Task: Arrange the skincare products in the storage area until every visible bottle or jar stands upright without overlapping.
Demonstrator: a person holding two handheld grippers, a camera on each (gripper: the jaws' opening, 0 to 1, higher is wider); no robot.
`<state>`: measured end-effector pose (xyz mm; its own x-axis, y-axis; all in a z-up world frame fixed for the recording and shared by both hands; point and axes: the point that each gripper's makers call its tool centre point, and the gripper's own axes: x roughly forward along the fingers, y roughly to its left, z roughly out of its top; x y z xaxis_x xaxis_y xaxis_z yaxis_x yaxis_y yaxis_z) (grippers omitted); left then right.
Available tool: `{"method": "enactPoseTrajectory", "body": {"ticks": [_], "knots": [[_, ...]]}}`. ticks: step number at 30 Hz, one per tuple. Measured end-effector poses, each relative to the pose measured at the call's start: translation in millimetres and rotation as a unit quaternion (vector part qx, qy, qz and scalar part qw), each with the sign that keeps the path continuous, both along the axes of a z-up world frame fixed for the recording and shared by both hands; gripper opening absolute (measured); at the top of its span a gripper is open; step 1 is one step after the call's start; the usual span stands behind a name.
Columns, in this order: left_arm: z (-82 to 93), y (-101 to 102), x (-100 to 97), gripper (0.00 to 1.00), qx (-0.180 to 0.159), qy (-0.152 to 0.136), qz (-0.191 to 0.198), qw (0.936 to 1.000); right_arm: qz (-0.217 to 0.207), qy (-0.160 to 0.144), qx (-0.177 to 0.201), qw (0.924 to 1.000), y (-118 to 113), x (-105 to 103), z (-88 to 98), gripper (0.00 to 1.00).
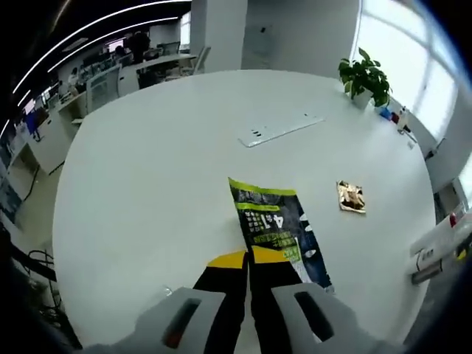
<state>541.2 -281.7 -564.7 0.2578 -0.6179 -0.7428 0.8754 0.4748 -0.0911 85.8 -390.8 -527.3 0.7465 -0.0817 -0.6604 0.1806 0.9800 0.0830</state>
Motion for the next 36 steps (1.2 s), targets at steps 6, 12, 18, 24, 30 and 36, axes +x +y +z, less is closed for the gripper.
{"method": "enactPoseTrajectory", "body": {"ticks": [6,12,18,24,30,36], "knots": [[19.0,0,-7.1,0.03,-0.02,-0.006,-0.012,0.9997,0.005,-0.008,-0.002,1.0,2,2,3.4,0.85],[41.0,-1,-26.9,0.03,-0.041,-0.005,-0.033,0.9986,0.013,-0.017,-0.005,0.9998,4,3,6.2,0.85],[54.0,1,-42.7,0.03,-0.048,-0.011,-0.051,0.9975,0.021,-0.027,-0.007,0.9994,6,4,9.1,0.85],[72.5,8,-65.4,0.03,-0.051,-0.019,-0.058,0.9968,0.031,-0.036,-0.01,0.9988,9,5,12.0,0.85],[88.7,17,-85.9,0.03,-0.058,-0.025,-0.065,0.9959,0.042,-0.043,-0.013,0.9981,13,7,15.6,0.85],[109.4,30,-113.1,0.03,-0.068,-0.033,-0.072,0.9946,0.053,-0.052,-0.016,0.9971,16,7,19.0,0.86]]}}
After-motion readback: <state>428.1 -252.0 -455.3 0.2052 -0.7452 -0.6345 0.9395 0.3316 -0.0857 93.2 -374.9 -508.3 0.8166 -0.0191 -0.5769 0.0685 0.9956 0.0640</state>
